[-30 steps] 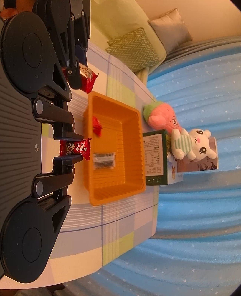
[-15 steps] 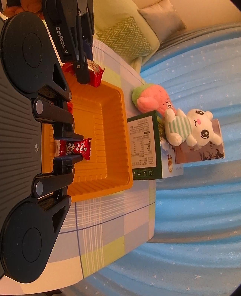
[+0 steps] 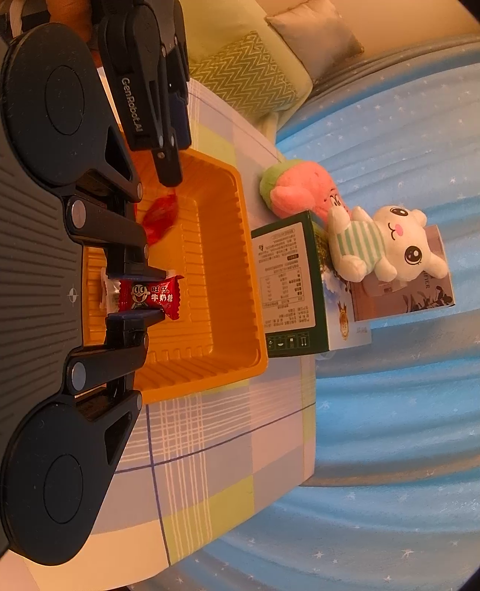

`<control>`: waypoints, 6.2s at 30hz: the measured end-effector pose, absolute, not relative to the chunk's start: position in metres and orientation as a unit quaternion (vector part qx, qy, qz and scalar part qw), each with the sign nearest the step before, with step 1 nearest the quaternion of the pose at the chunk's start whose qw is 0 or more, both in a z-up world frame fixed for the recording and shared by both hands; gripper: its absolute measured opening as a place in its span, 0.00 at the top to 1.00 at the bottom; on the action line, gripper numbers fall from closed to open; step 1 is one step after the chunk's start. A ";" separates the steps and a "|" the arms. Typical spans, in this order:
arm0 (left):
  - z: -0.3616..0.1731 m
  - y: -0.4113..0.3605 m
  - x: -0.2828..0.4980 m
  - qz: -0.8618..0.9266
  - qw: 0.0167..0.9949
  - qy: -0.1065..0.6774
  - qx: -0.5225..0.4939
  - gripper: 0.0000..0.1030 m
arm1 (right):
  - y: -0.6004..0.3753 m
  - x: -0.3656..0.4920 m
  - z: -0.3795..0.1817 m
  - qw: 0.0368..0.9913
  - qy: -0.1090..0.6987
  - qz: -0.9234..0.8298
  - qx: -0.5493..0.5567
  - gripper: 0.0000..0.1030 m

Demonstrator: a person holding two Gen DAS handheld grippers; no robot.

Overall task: Organize snacks
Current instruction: 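Carry both snacks into the orange tray and open both tools, then move both tools back toward the remaining snack pile, then grasp the clear green-edged snack packet with the right tool while the left tool grasps the red candy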

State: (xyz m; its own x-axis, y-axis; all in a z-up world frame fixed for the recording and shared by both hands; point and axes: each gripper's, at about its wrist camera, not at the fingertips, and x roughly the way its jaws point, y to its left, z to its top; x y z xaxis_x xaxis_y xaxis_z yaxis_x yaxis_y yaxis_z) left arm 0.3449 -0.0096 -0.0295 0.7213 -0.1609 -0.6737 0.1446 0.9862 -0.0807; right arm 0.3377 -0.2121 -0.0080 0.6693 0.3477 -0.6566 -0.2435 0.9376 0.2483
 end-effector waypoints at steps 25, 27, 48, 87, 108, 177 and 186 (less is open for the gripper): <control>-0.031 0.028 0.286 -0.045 0.928 0.368 -0.029 0.30 | -0.218 0.335 0.001 0.916 0.349 0.156 0.123 0.37; -0.029 0.029 0.276 -0.040 0.930 0.364 -0.033 0.30 | -0.222 0.324 0.003 0.915 0.352 0.152 0.124 0.37; 0.011 0.033 0.121 -0.036 0.929 0.363 -0.056 0.30 | -0.232 0.137 0.043 0.920 0.346 0.125 0.135 0.37; -0.001 0.025 0.048 -0.035 0.918 0.395 0.009 0.30 | -0.199 0.045 0.027 0.920 0.361 0.150 0.032 0.37; -0.037 0.041 0.084 -0.045 0.899 0.435 0.020 0.30 | -0.170 0.084 -0.030 0.893 0.400 0.204 -0.036 0.37; -0.098 -0.016 0.135 -0.126 0.873 0.471 0.001 0.35 | -0.233 0.147 -0.112 0.887 0.433 0.155 -0.036 0.55; -0.107 -0.021 0.132 -0.092 0.886 0.453 -0.032 0.47 | -0.225 0.147 -0.116 0.890 0.425 0.153 -0.063 0.71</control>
State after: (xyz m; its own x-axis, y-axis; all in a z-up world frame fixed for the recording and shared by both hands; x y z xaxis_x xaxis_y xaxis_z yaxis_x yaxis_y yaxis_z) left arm 0.1318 -0.0207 -0.1067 0.5726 -0.1915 -0.7971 0.1330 0.9811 -0.1402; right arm 0.1466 -0.2250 -0.1162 0.5922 0.2194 -0.7754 -0.3263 0.9451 0.0183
